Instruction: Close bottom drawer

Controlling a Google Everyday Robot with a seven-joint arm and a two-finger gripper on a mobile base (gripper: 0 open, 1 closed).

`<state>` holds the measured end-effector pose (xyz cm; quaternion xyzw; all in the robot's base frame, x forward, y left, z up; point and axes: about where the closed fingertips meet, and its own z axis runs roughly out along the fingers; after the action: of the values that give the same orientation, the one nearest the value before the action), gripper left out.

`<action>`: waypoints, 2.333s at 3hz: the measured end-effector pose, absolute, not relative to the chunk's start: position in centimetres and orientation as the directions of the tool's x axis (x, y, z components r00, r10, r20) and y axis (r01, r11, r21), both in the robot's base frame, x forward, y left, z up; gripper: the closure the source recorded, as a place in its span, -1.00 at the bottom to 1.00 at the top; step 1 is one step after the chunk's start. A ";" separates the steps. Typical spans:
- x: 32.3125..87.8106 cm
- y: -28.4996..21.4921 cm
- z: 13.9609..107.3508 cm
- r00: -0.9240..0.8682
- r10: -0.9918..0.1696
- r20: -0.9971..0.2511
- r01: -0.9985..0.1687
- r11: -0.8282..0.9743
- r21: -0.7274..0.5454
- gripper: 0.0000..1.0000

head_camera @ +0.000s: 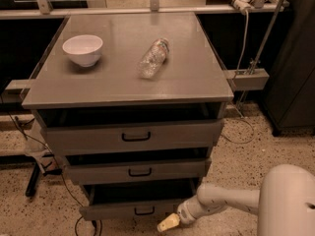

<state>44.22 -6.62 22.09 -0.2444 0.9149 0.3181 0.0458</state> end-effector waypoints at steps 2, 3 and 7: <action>44.2 -6.6 22.1 -0.876 -0.418 -0.239 -0.476 0.678 0.560 0.32; 44.4 -6.4 21.9 -0.874 -0.425 -0.235 -0.479 0.678 0.557 0.79; 55.5 -6.1 18.1 -0.870 -0.419 -0.261 -0.493 0.750 0.441 0.88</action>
Offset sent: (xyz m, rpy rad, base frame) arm 0.0000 0.0000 0.0000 0.0000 0.0000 0.0000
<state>55.46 -6.15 18.08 -0.2445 0.9325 0.2557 0.0728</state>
